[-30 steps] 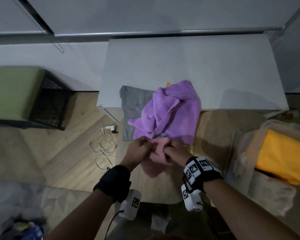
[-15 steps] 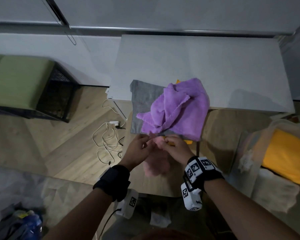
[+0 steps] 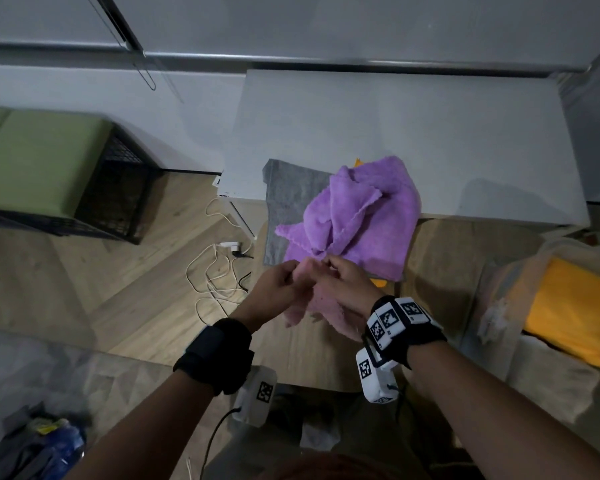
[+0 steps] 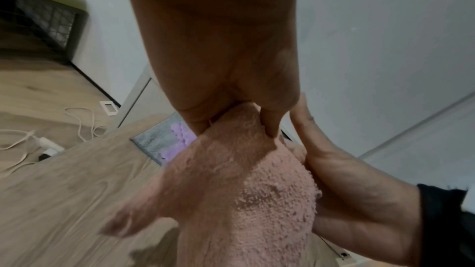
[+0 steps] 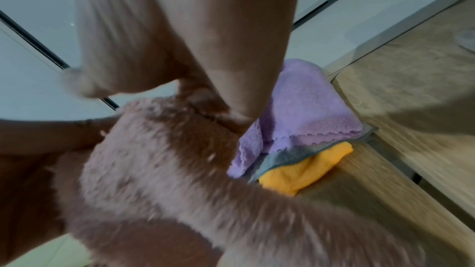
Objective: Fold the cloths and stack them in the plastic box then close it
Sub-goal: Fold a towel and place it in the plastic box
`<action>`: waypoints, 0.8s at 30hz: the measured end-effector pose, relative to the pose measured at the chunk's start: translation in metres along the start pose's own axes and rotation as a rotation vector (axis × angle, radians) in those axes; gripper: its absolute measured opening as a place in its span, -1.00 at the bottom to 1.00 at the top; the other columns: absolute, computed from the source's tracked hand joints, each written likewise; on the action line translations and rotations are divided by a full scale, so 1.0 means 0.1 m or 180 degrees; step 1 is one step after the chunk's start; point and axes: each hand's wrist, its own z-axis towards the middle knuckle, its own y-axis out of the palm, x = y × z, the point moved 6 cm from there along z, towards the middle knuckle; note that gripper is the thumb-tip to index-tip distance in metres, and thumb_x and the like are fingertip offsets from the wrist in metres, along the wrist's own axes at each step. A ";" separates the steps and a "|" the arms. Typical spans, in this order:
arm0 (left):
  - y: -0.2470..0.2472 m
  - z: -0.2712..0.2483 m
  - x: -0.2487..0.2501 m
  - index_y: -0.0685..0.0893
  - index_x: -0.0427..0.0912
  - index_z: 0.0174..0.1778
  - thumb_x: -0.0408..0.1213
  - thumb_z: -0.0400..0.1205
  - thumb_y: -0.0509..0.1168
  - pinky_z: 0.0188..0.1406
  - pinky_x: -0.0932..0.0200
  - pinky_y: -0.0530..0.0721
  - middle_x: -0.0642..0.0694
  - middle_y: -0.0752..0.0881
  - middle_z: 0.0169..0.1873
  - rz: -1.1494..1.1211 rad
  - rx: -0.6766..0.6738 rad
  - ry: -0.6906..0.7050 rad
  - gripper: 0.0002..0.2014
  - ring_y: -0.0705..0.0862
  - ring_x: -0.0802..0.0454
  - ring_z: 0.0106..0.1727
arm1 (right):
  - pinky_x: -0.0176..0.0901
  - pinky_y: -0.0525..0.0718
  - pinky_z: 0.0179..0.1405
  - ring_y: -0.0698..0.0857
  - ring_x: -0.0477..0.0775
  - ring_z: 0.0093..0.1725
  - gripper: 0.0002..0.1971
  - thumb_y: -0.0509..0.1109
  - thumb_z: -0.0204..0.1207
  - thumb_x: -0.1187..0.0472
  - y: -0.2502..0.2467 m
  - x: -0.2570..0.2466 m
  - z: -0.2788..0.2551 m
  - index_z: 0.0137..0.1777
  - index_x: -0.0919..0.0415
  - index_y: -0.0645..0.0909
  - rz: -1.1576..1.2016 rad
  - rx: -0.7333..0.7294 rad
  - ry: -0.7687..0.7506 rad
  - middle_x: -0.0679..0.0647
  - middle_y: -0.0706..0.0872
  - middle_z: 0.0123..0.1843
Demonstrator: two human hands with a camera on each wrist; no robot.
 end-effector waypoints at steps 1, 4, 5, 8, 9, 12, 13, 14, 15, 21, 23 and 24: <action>-0.02 -0.02 -0.01 0.66 -0.22 -0.08 -0.02 0.58 0.38 -0.26 0.01 0.67 -0.08 0.71 -0.33 -0.0162 0.0102 0.0003 -0.71 0.66 0.08 -0.31 | -0.42 0.59 -0.36 0.66 -0.36 -0.33 -0.66 0.52 0.48 -0.13 0.01 0.03 0.00 -0.07 0.15 0.64 -0.0220 -0.0220 -0.0018 -0.16 0.71 -0.28; -0.09 -0.09 0.01 0.58 -0.25 -0.15 -0.23 0.70 0.32 -0.31 0.25 0.55 0.03 0.61 -0.37 -0.0277 0.0462 0.0215 -0.83 0.58 0.15 -0.31 | -0.16 0.76 -0.09 0.74 -0.26 -0.18 -0.52 0.73 0.14 -0.14 0.04 0.24 0.02 -0.07 0.08 0.67 -0.0945 -0.0880 0.0199 -0.13 0.79 -0.17; -0.12 -0.10 0.00 0.54 -0.23 -0.17 -0.23 0.70 0.30 -0.33 0.26 0.50 0.05 0.56 -0.38 -0.0187 0.0587 0.0269 -0.81 0.53 0.16 -0.32 | 0.02 0.78 0.07 0.79 -0.10 -0.08 -0.40 0.71 0.04 -0.25 0.03 0.32 0.03 -0.01 0.08 0.69 -0.1289 -0.0987 0.0302 -0.08 0.82 -0.09; -0.25 -0.17 -0.10 0.46 -0.20 -0.16 -0.19 0.72 0.26 -0.34 0.25 0.46 0.02 0.52 -0.37 0.0134 0.1042 0.0181 -0.79 0.47 0.17 -0.35 | -0.03 0.73 0.10 0.77 0.05 -0.11 -0.39 0.61 0.11 -0.39 -0.06 0.55 -0.01 -0.05 0.07 0.65 -0.2199 -0.1243 0.0676 -0.06 0.78 -0.16; -0.29 -0.19 -0.15 0.46 -0.19 -0.16 -0.18 0.72 0.25 -0.36 0.30 0.45 0.01 0.53 -0.36 0.0228 0.1111 0.0105 -0.80 0.47 0.18 -0.36 | -0.08 0.71 0.11 0.77 0.07 -0.10 -0.54 0.61 0.25 -0.27 -0.10 0.58 -0.05 -0.04 0.05 0.67 -0.2202 -0.1283 0.0798 -0.03 0.78 -0.16; -0.32 -0.28 -0.25 0.57 -0.14 -0.12 -0.18 0.71 0.28 -0.37 0.43 0.49 0.04 0.61 -0.32 0.0216 0.0769 -0.0134 -0.86 0.55 0.19 -0.32 | -0.11 0.64 0.26 0.73 0.03 0.15 -0.51 0.66 0.30 -0.11 -0.16 0.61 -0.16 0.20 -0.02 0.66 -0.1974 -0.1470 0.0992 -0.05 0.77 0.12; -0.29 -0.31 -0.32 0.62 -0.17 -0.06 -0.17 0.71 0.29 -0.33 0.43 0.54 0.02 0.66 -0.28 -0.0016 0.0518 -0.0287 -0.86 0.60 0.18 -0.28 | -0.17 0.66 0.21 0.73 -0.02 0.14 -0.57 0.68 0.31 -0.06 -0.15 0.63 -0.22 0.15 -0.03 0.68 -0.1700 -0.1649 0.1185 -0.09 0.78 0.11; -0.26 -0.35 -0.41 0.66 -0.20 0.01 -0.16 0.70 0.30 -0.29 0.40 0.58 -0.02 0.70 -0.24 -0.0269 0.0291 -0.0475 -0.83 0.64 0.15 -0.24 | -0.26 0.68 0.11 0.75 -0.08 0.09 -0.67 0.68 0.34 0.01 -0.13 0.64 -0.29 0.06 -0.03 0.70 -0.1375 -0.1849 0.1439 -0.11 0.79 0.04; -0.25 -0.38 -0.51 0.68 -0.22 0.05 -0.15 0.70 0.32 -0.25 0.35 0.62 -0.07 0.73 -0.20 -0.0428 0.0156 -0.0658 -0.80 0.68 0.12 -0.20 | -0.32 0.68 0.03 0.76 -0.12 0.04 -0.75 0.67 0.36 0.06 -0.12 0.66 -0.33 -0.01 -0.03 0.71 -0.1167 -0.1930 0.1563 -0.14 0.79 -0.02; -0.28 -0.26 -0.99 0.60 -0.22 -0.17 0.01 0.54 0.35 -0.22 0.04 0.53 -0.07 0.67 -0.35 0.0802 0.0554 -0.0787 -0.68 0.60 0.00 -0.29 | -0.15 0.54 -0.12 0.70 0.13 -0.01 -0.92 0.45 0.50 0.13 -0.32 0.96 -0.06 -0.08 0.10 0.68 -0.2493 -0.0363 0.0731 0.06 0.73 -0.07; -0.23 -0.18 -1.02 0.61 -0.18 -0.20 -0.17 0.61 0.38 -0.30 0.14 0.46 -0.06 0.69 -0.33 0.0936 0.0714 -0.0700 -0.83 0.62 -0.05 -0.25 | -0.22 0.42 -0.20 0.63 0.02 -0.12 -0.93 0.39 0.53 0.21 -0.34 1.04 -0.06 -0.07 0.08 0.70 -0.2287 0.0031 0.0735 -0.05 0.65 -0.18; -0.21 -0.15 -1.03 0.62 -0.17 -0.19 -0.22 0.62 0.37 -0.34 0.18 0.44 -0.07 0.69 -0.33 0.0988 0.0786 -0.0680 -0.87 0.61 -0.05 -0.25 | -0.27 0.39 -0.20 0.58 -0.05 -0.19 -0.91 0.37 0.54 0.25 -0.35 1.08 -0.06 -0.09 0.06 0.68 -0.2152 0.0181 0.0728 -0.11 0.60 -0.25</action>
